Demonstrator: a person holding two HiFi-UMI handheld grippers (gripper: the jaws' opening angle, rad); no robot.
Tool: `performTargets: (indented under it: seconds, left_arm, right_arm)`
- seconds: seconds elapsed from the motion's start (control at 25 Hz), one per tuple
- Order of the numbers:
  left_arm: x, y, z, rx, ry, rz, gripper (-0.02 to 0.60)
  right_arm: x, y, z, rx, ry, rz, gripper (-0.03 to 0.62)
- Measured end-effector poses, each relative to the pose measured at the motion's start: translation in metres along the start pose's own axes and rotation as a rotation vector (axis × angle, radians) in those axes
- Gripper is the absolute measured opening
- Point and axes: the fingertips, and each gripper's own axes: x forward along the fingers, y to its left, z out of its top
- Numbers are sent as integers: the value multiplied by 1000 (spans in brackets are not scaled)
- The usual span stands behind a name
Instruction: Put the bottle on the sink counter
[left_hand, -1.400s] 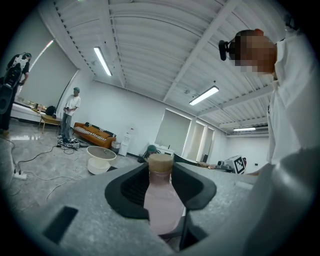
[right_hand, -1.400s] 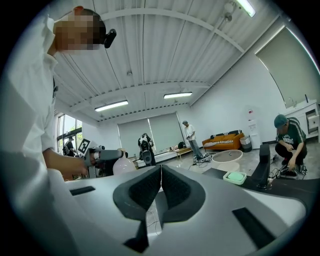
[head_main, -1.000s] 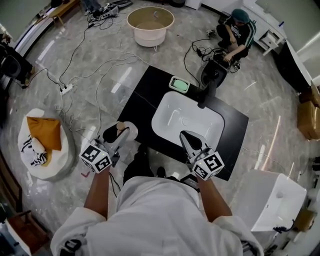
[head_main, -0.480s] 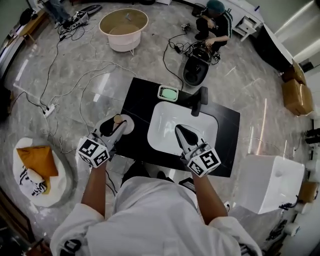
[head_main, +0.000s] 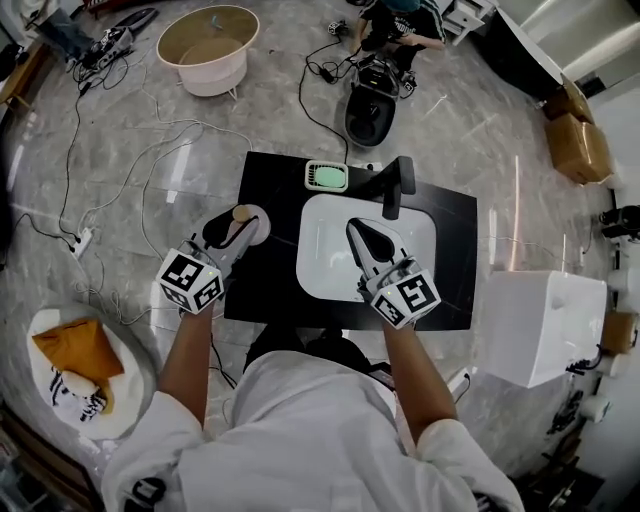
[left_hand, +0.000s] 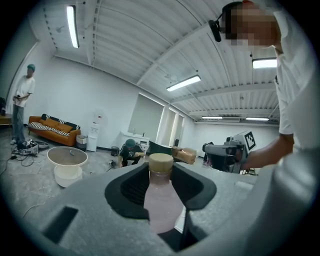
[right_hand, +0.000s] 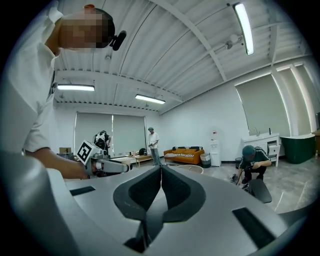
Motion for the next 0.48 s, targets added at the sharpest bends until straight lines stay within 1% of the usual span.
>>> performTargets:
  seconds: [0.12,0.24,0.48]
  left_arm:
    - [16,12,-7,-1,11,-11,147]
    - [30,21,-20,3,33,-12,147]
    - [61,42,-34,2,60,17,147]
  right_arm:
    - [11,-9,2,-15,-10,-27,15]
    - [20,-21,-3,-7,-18,-49,15]
    - [37,-55,-15,16,-10,-71,15]
